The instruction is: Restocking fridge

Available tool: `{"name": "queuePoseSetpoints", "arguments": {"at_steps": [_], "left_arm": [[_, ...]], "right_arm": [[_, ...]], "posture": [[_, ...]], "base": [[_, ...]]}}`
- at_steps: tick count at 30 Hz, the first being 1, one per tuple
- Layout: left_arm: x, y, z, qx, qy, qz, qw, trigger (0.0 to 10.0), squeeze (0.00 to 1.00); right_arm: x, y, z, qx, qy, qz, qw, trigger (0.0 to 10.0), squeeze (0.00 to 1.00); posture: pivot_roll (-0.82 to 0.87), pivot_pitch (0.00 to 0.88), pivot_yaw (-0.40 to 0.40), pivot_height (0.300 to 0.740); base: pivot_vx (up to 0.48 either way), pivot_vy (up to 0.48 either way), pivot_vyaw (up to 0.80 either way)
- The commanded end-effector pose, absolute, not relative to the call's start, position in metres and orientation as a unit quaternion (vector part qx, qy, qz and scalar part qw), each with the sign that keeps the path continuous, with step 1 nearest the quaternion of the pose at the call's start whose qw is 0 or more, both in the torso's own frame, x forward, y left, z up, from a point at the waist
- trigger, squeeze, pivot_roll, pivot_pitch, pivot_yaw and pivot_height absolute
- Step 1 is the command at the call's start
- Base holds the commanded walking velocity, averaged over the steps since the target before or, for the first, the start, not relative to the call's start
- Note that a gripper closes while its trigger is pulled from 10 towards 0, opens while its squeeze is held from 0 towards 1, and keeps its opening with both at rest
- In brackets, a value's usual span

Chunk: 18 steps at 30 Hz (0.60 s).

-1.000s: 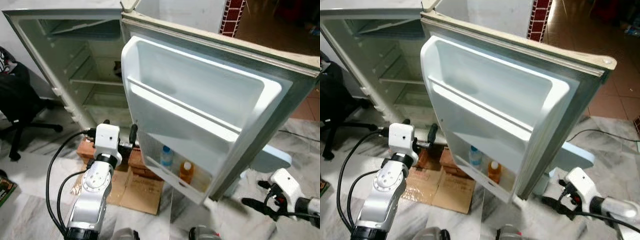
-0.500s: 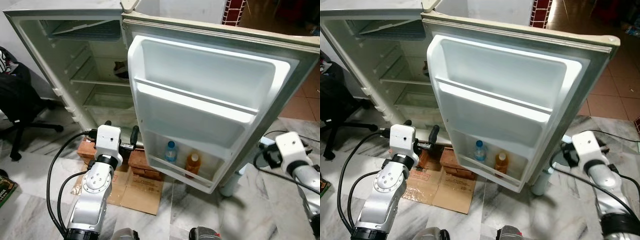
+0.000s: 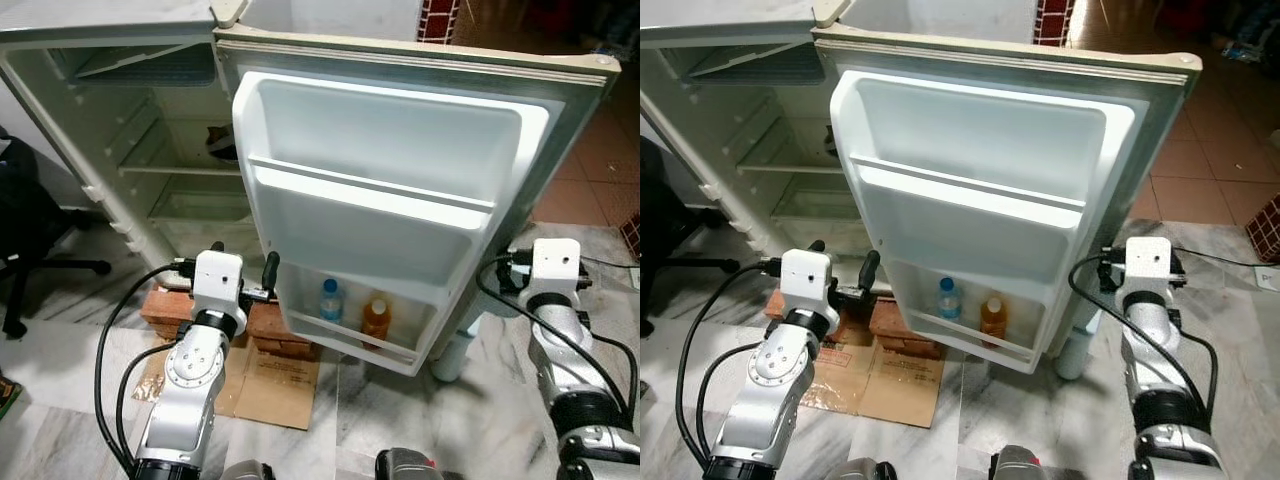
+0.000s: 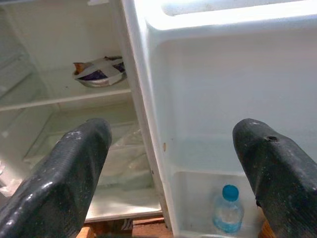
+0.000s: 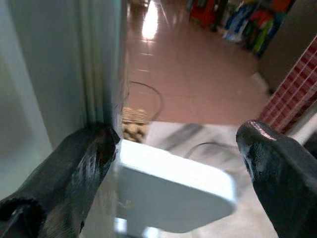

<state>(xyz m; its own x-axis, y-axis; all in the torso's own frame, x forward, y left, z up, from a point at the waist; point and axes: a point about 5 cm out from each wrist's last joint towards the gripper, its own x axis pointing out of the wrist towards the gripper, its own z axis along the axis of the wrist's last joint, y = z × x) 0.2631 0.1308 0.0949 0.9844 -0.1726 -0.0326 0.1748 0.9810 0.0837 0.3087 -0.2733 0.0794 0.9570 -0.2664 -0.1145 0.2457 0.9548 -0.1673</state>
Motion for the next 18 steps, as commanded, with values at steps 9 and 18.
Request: {"name": "queuePoseSetpoints", "arguments": {"at_steps": [9, 18], "left_arm": [[0.262, 0.132, 0.096, 0.043, 0.008, -0.086, 0.995, 10.0, 0.00], [0.261, 0.136, 0.093, 0.046, 0.014, -0.078, 0.996, 10.0, 0.00]], "right_arm": [[0.323, -0.266, 0.113, -0.091, -0.020, -0.085, 0.992, 10.0, 0.00], [0.284, -0.265, 0.107, -0.106, -0.040, -0.072, 0.991, 10.0, 0.00]], "posture": [[-0.02, 0.069, 0.069, 0.740], [-0.03, 0.067, 0.068, 0.740]], "base": [[0.000, -0.238, 0.00], [0.000, -0.254, 0.00]]}}
